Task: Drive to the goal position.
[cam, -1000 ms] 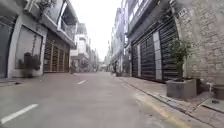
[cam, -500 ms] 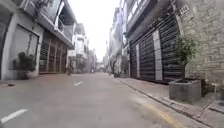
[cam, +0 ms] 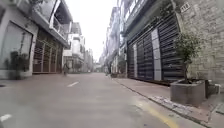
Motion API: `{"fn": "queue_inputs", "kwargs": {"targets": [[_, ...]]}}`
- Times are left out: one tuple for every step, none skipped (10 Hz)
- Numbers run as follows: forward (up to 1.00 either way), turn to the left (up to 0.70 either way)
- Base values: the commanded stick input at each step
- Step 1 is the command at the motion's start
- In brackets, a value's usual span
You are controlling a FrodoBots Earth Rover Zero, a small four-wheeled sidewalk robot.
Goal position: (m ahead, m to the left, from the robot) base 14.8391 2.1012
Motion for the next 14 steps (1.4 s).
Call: {"fn": "queue_inputs", "kwargs": {"targets": [[0.47, 0.01], [0.47, 0.01], [0.47, 0.01], [0.47, 0.01], [0.47, 0.01], [0.47, 0.01], [0.47, 0.01], [0.47, 0.01], [0.47, 0.01], [0.47, 0.01], [0.47, 0.01], [0.47, 0.01], [0.47, -0.01], [0.47, -0.16]]}}
